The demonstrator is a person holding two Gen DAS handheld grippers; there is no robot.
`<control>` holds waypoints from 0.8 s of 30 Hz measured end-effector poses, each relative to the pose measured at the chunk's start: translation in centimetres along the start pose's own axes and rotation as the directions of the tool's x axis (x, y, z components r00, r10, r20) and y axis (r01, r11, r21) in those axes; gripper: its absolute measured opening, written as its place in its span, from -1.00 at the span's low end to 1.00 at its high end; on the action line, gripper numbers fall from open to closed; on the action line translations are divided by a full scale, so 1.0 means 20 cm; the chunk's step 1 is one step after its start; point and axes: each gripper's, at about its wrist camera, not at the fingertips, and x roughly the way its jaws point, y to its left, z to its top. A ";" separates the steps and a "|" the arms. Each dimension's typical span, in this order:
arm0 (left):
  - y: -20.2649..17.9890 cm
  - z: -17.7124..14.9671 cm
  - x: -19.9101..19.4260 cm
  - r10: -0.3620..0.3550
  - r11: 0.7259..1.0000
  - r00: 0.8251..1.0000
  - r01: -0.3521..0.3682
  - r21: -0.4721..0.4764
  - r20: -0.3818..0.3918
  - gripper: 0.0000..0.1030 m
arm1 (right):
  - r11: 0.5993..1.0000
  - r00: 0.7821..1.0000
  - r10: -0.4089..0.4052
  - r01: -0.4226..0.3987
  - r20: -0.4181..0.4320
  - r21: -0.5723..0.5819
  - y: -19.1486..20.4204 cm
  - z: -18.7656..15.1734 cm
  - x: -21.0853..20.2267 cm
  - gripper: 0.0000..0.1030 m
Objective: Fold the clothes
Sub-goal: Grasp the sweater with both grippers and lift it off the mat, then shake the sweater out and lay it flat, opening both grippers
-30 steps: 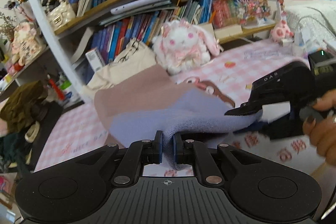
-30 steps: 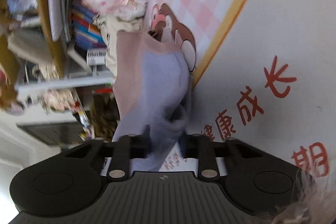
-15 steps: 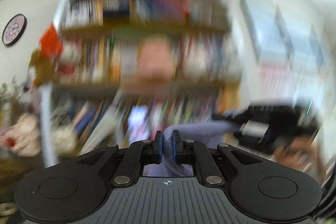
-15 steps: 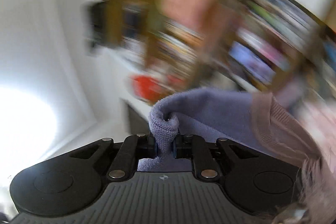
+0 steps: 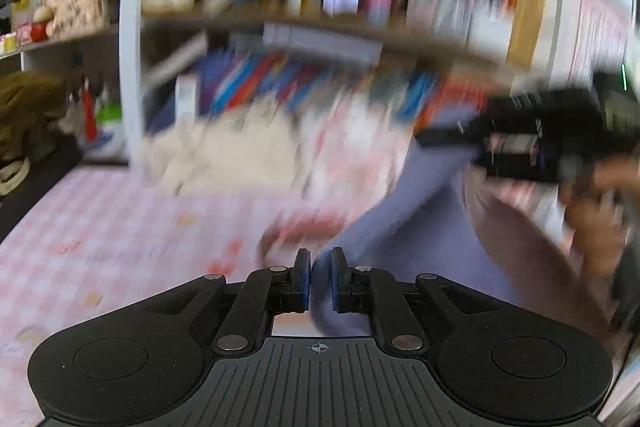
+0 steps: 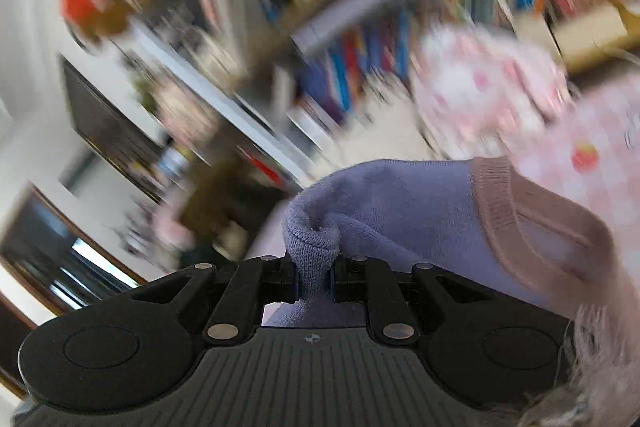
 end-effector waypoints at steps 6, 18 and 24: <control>0.21 -0.05 0.05 0.097 0.994 0.995 -0.095 0.054 -0.037 -0.55 | 0.998 0.998 -0.057 0.056 -0.020 -0.043 0.07 0.08 0.40 -0.76; 0.49 -0.05 0.01 0.144 0.985 0.988 -0.148 -0.090 -0.050 0.42 | 0.959 0.974 -0.194 0.164 -0.115 -0.231 0.17 0.11 1.11 -0.06; 0.43 -0.09 0.09 0.093 0.980 0.990 -0.109 -0.166 -0.103 0.47 | 0.959 0.974 -0.200 0.172 -0.106 -0.227 0.04 -0.02 0.74 0.16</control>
